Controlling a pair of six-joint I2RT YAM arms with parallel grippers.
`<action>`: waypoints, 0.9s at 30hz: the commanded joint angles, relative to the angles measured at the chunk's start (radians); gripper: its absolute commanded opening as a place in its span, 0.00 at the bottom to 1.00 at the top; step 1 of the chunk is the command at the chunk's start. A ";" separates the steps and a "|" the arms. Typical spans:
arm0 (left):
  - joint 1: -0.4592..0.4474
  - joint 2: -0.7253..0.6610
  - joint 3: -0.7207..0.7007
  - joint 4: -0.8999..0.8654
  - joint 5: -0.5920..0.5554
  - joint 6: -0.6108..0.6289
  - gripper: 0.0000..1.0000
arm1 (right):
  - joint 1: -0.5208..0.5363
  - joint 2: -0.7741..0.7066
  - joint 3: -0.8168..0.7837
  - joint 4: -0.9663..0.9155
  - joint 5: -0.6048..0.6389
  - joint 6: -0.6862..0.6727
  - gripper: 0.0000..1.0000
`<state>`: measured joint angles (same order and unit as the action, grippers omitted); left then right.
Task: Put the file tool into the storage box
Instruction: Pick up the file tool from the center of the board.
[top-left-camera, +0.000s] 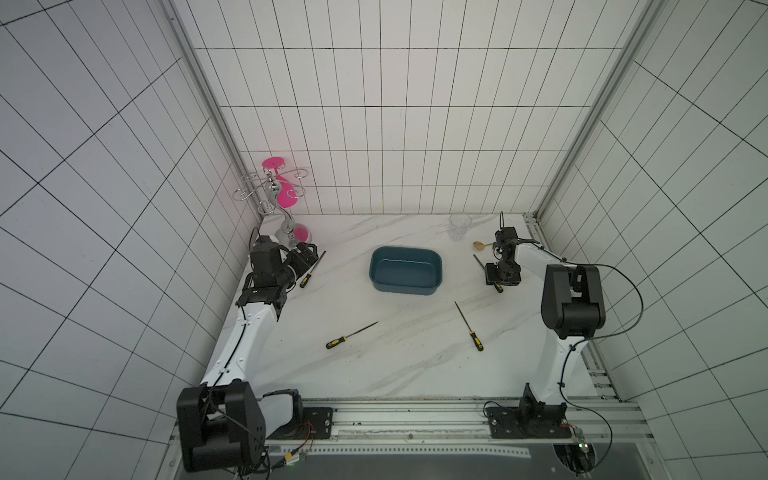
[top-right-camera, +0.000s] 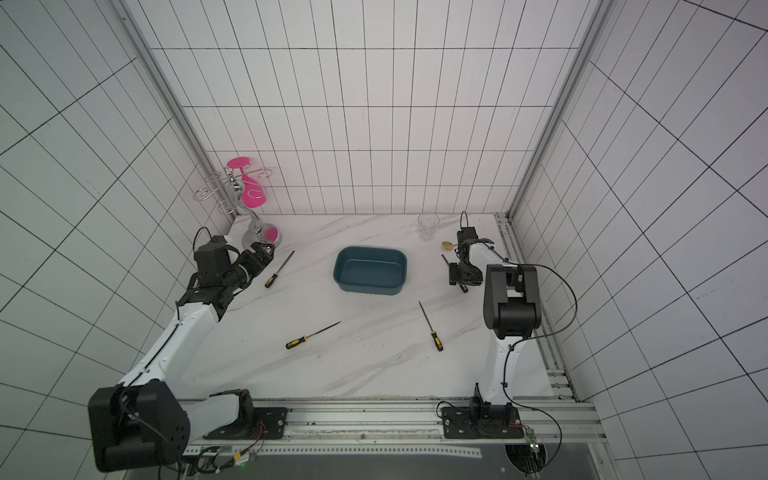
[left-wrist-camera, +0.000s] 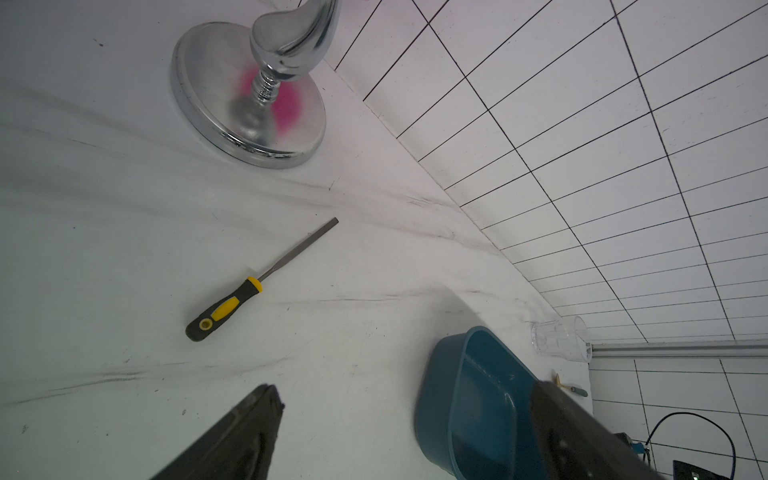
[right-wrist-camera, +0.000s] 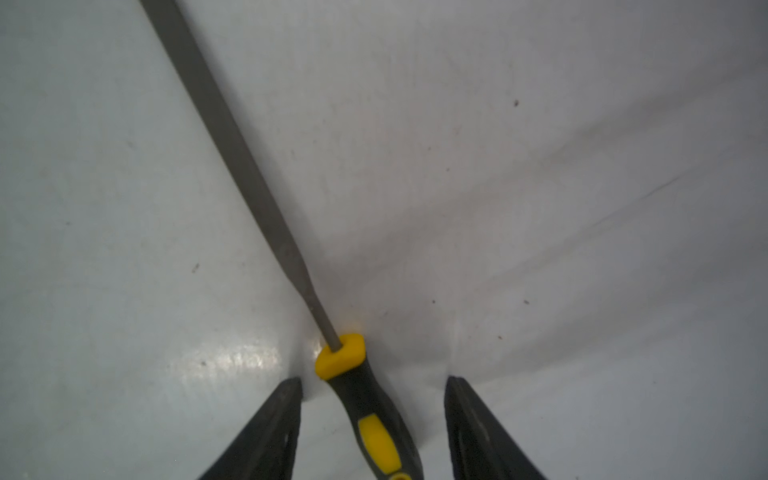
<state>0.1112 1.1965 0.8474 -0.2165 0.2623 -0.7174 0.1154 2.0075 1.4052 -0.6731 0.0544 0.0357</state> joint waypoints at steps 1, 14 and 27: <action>-0.001 -0.021 0.004 -0.004 0.003 0.005 0.98 | 0.010 0.030 -0.024 -0.027 0.028 -0.002 0.57; -0.001 -0.044 0.011 -0.020 0.005 0.009 0.98 | 0.052 -0.051 -0.073 -0.006 0.051 -0.010 0.15; -0.002 -0.141 0.029 -0.103 -0.017 0.023 0.98 | 0.168 -0.247 -0.109 -0.023 0.035 -0.022 0.03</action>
<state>0.1112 1.0752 0.8490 -0.2981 0.2581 -0.7074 0.2695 1.8351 1.2995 -0.6769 0.1036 0.0277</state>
